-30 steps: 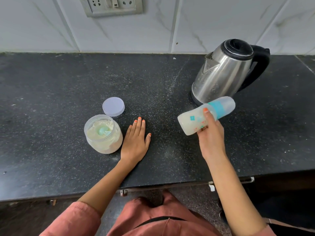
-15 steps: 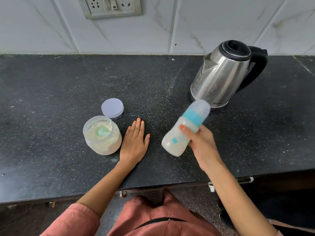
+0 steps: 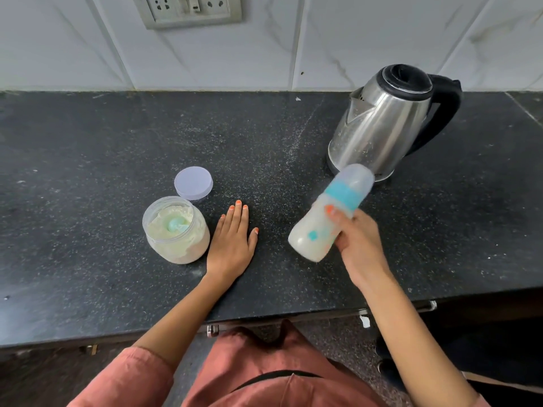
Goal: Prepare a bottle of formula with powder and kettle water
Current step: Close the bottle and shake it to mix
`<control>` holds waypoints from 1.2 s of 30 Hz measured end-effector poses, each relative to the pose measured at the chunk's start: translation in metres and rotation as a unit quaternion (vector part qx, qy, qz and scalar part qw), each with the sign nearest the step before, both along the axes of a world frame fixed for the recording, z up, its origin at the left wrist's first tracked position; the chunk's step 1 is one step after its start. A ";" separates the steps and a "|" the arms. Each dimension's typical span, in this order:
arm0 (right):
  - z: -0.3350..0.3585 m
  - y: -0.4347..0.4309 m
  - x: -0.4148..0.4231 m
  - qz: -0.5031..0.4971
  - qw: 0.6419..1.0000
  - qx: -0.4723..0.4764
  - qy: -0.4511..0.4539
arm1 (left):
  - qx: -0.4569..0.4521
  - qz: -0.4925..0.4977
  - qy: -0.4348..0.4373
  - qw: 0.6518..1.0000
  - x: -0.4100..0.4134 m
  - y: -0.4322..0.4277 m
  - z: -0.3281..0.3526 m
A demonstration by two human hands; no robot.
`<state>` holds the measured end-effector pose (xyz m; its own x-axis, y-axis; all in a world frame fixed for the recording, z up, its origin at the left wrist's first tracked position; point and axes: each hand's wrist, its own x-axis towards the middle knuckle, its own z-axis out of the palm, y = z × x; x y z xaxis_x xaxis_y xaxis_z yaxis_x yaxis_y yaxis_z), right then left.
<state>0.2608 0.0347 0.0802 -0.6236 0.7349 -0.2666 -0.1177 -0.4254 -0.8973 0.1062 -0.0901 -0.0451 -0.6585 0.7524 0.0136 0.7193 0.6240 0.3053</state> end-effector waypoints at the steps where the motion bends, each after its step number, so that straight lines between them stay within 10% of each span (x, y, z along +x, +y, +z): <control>1: 0.001 0.007 -0.003 -0.061 0.996 -0.041 0.041 | 0.001 -0.001 0.000 1.000 0.000 0.000 0.000; 4: -0.002 0.012 -0.009 -0.147 0.982 -0.081 0.085 | -0.001 -0.001 0.001 1.000 0.000 0.000 0.000; 9: -0.010 -0.011 0.007 0.081 0.994 0.047 -0.059 | -0.007 0.001 0.005 1.000 -0.001 0.000 -0.001; 15: -0.003 0.013 -0.008 -0.174 0.976 -0.085 0.097 | -0.003 -0.002 -0.001 1.000 0.000 0.001 0.000; 21: -0.017 -0.020 0.004 0.045 0.995 0.056 -0.067 | -0.005 0.001 0.004 1.000 0.000 0.000 0.001; 26: -0.010 0.003 -0.008 -0.145 0.988 -0.047 0.041 | -0.001 -0.001 0.002 1.000 0.001 0.000 0.002; 31: -0.010 -0.019 0.004 0.080 0.988 0.116 -0.060 | -0.007 0.000 0.004 1.000 0.000 0.001 0.001; 36: -0.008 -0.001 -0.007 -0.128 0.991 -0.030 0.038 | -0.001 -0.001 0.002 1.000 0.001 0.000 0.002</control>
<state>0.2541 0.0338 0.0723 -0.4383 0.8560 -0.2740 -0.2945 -0.4248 -0.8561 0.1068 -0.0904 -0.0434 -0.6574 0.7534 0.0154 0.7216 0.6235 0.3009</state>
